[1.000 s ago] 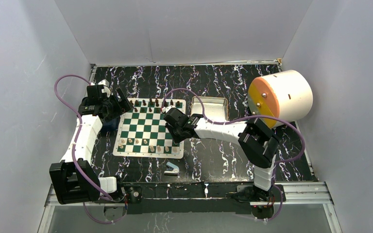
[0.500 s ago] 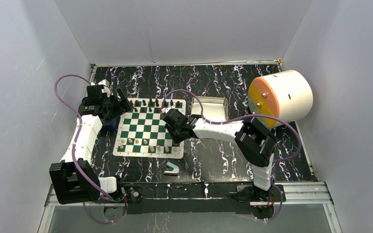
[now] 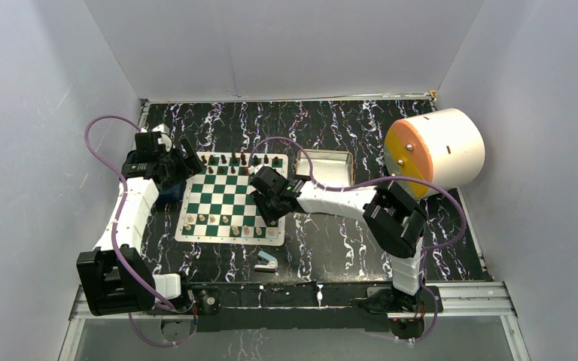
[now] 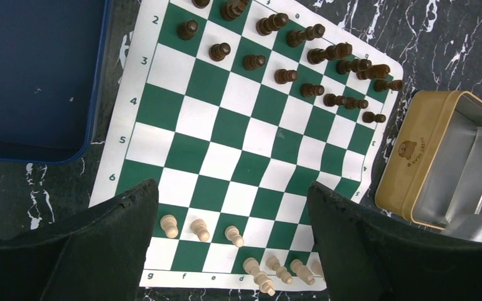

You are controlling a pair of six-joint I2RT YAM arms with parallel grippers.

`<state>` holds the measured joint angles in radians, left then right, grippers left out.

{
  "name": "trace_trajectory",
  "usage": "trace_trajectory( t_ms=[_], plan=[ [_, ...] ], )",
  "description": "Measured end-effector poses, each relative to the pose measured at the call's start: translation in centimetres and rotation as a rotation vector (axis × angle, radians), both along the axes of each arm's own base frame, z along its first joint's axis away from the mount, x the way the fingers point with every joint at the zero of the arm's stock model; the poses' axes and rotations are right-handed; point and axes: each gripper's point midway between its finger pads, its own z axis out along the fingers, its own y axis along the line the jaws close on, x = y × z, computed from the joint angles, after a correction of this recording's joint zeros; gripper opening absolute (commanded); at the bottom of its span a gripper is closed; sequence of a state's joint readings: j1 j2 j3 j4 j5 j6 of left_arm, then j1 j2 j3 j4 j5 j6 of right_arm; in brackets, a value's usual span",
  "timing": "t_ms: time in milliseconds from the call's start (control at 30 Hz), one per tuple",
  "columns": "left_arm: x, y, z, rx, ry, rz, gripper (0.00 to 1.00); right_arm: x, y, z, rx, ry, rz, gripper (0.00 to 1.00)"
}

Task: Set up the chess pieces on the board
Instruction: Place the chess piece on the chessboard, then pick up the chess piece from the storage box.

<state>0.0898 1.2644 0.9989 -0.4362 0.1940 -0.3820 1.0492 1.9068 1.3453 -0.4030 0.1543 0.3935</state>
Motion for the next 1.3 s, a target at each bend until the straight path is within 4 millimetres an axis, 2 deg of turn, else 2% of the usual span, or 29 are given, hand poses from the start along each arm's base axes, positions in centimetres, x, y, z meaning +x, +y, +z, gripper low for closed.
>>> trace_trajectory(
  t_ms=[200, 333, 467, 600, 700, 733, 867, 1067, 1167, 1300],
  plan=[
    [-0.1, 1.1, -0.5, 0.057, 0.025, 0.029, 0.82, 0.8, 1.3, 2.1, 0.039, -0.025, 0.003, 0.63],
    [0.4, 3.3, -0.6, 0.151, 0.049, 0.097, 0.81, 0.8, 1.4, 4.2, 0.069, -0.042, 0.003, 0.70],
    [1.4, 6.4, -0.2, 0.283, 0.073, 0.206, 0.82, 0.5, 1.3, 8.6, 0.157, -0.083, 0.010, 0.75],
    [2.3, 9.3, 0.0, 0.421, 0.094, 0.279, 0.80, -0.2, 0.5, 13.7, 0.277, -0.136, 0.019, 0.87],
    [3.2, 11.1, -0.2, 0.507, 0.116, 0.289, 0.76, -0.7, -0.1, 16.2, 0.346, -0.172, 0.027, 0.93],
    [3.6, 11.5, -0.3, 0.522, 0.123, 0.288, 0.74, -0.9, -0.3, 16.6, 0.357, -0.179, 0.026, 0.98],
    [4.7, 13.4, -1.4, 0.550, 0.157, 0.303, 0.66, -1.4, -1.4, 17.4, 0.392, -0.203, 0.025, 0.99],
    [5.1, 16.4, -5.0, 0.534, 0.235, 0.338, 0.54, -2.1, -2.8, 18.4, 0.443, -0.238, 0.026, 0.99],
    [5.0, 17.0, -6.8, 0.517, 0.277, 0.334, 0.47, -2.2, -3.1, 19.2, 0.472, -0.260, 0.024, 0.99],
    [4.9, 17.1, -8.4, 0.508, 0.318, 0.312, 0.45, -1.9, -2.9, 19.9, 0.489, -0.287, 0.024, 0.99]
  ],
)
